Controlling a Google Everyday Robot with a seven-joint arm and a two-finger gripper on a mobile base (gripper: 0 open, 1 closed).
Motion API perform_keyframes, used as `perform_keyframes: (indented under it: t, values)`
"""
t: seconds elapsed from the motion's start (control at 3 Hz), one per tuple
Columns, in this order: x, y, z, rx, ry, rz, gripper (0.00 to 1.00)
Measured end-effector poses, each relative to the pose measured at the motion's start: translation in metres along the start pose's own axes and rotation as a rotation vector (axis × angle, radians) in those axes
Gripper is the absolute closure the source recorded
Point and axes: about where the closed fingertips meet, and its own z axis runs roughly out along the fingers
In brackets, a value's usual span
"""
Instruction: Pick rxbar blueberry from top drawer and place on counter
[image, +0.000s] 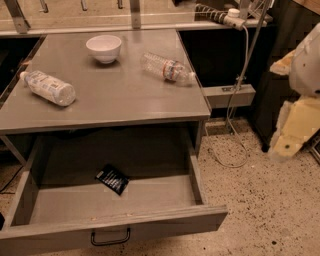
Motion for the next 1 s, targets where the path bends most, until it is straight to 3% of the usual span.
perform_keyframes:
  t: [0.33, 0.67, 1.0]
  values:
    - [-0.016, 0.041, 0.026, -0.009, -0.011, 0.034, 0.00]
    - [-0.032, 0.082, 0.057, -0.101, -0.039, 0.050, 0.00]
    - [-0.034, 0.090, 0.063, -0.125, -0.044, 0.052, 0.00]
